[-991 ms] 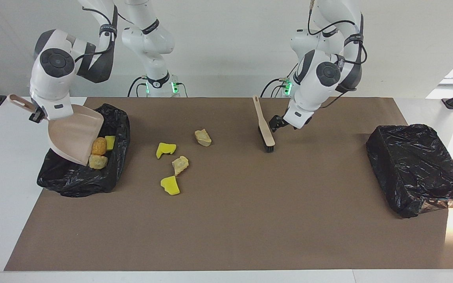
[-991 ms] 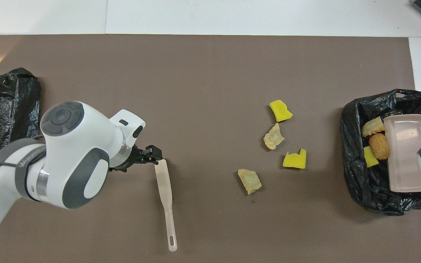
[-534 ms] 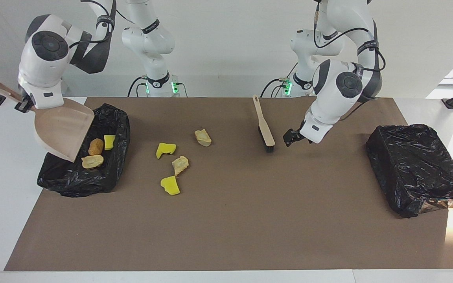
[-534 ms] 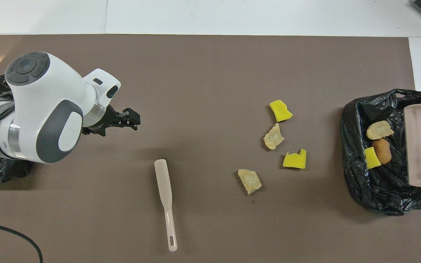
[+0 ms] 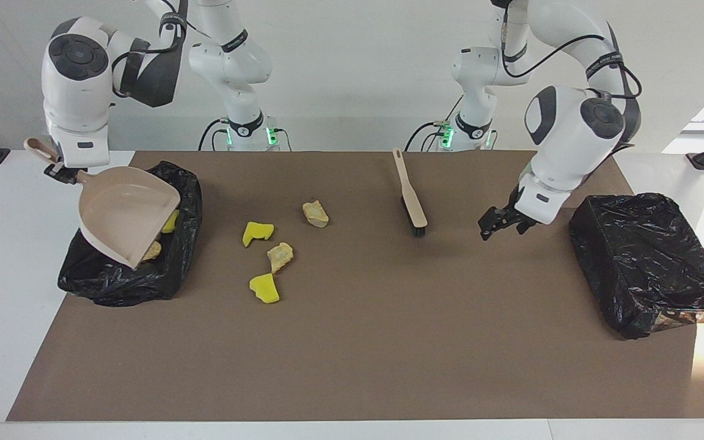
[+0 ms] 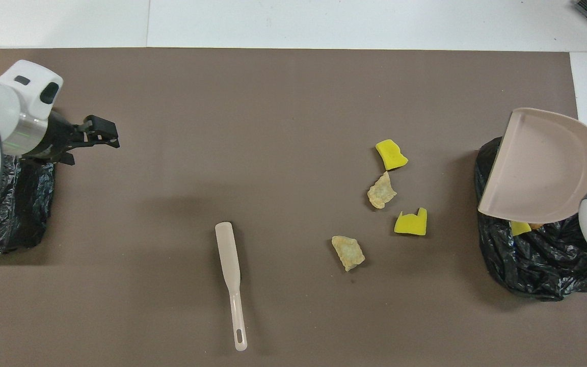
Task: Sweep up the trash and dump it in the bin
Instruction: 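Lift the emptied dustpan from the bag while the left gripper withdraws, then set the dustpan down near the remaining pieces with the right gripper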
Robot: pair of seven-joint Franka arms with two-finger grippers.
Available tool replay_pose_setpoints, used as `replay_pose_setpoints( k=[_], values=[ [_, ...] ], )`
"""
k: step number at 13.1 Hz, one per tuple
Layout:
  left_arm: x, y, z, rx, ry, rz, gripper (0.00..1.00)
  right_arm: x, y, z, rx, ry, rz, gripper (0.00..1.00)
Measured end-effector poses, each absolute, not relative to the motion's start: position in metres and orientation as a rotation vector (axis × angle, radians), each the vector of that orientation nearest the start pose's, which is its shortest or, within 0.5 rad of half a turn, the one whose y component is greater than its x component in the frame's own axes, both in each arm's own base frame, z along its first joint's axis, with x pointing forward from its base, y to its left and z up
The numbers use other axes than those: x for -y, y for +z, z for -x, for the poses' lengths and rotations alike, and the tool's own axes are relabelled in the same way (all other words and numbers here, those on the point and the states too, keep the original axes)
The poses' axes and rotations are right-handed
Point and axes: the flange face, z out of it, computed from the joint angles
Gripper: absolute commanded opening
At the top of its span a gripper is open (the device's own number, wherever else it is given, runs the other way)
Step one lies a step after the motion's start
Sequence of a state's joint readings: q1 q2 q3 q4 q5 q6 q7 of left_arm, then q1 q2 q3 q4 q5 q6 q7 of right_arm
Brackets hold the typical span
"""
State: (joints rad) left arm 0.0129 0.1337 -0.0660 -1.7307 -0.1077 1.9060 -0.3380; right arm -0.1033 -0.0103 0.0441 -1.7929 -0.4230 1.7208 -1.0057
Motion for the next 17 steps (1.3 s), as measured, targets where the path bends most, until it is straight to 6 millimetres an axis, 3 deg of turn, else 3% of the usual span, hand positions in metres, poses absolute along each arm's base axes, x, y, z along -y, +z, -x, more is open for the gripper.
replay_pose_setpoints(
  k=[2,3,6,9,11,14,17],
  values=[
    [0.005,0.499,-0.607,0.599,-0.023,3.201,1.0,0.027,0.542,-0.555,1.445,0.332,3.095,0.0],
    [-0.003,0.497,-0.604,0.61,0.016,3.195,1.0,0.004,0.54,-0.555,1.351,0.285,3.123,0.0],
    [0.01,0.507,-0.596,0.562,0.048,3.202,1.0,-0.074,0.524,-0.555,1.025,0.199,3.194,0.0],
    [0.022,0.529,-0.589,0.245,-0.024,3.245,1.0,-0.143,0.493,-0.565,0.672,0.121,3.207,0.0],
    [0.013,0.547,-0.589,0.092,-0.093,3.248,1.0,-0.184,0.476,-0.583,0.516,0.096,3.21,0.0],
    [-0.009,0.575,-0.586,0.037,-0.149,3.239,1.0,-0.247,0.457,-0.607,0.27,0.072,3.183,0.0],
    [-0.006,0.601,-0.569,-0.013,-0.152,3.234,1.0,-0.337,0.443,-0.607,0.111,0.031,3.167,0.0]
  ],
)
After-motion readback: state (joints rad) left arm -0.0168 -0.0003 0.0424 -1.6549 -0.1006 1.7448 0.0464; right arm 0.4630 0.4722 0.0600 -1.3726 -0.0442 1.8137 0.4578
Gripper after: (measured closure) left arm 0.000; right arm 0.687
